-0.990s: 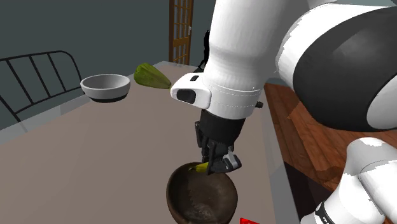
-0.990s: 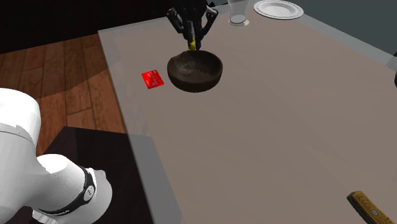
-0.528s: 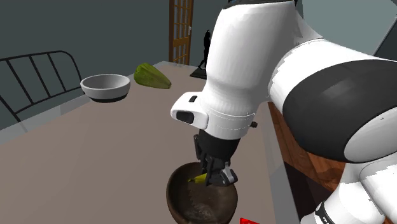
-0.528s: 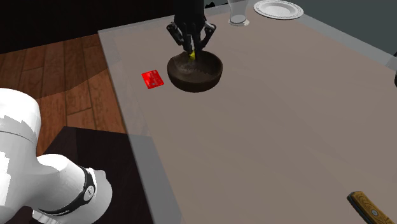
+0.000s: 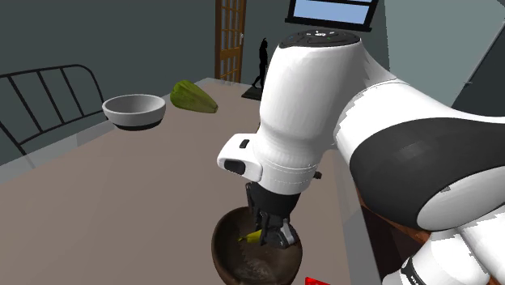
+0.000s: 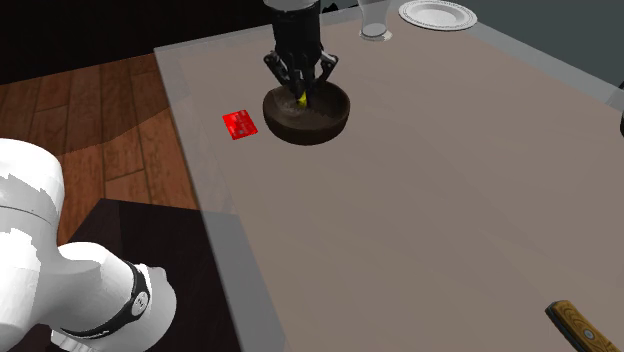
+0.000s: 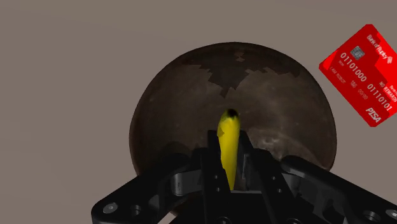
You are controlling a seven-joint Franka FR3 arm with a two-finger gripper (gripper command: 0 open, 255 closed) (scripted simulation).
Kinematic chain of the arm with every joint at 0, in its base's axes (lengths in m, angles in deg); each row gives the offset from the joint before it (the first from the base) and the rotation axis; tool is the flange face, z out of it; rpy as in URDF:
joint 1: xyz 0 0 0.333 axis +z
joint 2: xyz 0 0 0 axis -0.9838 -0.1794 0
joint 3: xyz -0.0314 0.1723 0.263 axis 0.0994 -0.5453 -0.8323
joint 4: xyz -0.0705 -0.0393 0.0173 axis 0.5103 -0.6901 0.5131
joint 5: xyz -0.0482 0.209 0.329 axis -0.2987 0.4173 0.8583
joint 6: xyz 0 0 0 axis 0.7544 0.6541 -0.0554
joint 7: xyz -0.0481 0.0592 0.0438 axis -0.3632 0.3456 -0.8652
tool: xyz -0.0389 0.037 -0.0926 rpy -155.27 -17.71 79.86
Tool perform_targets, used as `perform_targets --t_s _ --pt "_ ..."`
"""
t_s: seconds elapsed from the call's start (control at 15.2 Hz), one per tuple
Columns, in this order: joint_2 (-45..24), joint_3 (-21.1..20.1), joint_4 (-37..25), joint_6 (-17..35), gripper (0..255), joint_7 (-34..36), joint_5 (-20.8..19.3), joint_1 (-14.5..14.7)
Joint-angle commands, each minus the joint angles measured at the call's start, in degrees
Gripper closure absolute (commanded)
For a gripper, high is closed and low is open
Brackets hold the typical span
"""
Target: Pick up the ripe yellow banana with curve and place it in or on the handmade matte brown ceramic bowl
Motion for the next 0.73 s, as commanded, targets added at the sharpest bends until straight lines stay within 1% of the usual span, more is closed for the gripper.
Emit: perform_targets --t_s 0.0,0.2,0.26,0.59,0.66 --pt "-0.01 -0.01 0.03 0.05 255 0.02 0.0 0.01" --pt "-0.01 -0.01 0.03 0.04 255 0.02 0.0 0.01" --pt "-0.01 -0.01 0.03 0.04 0 0.02 0.0 0.01" --pt "-0.01 -0.01 0.03 0.04 0 0.02 0.0 0.01" --pt "0.75 0.16 -1.29 -1.98 0 -0.19 0.25 0.11"
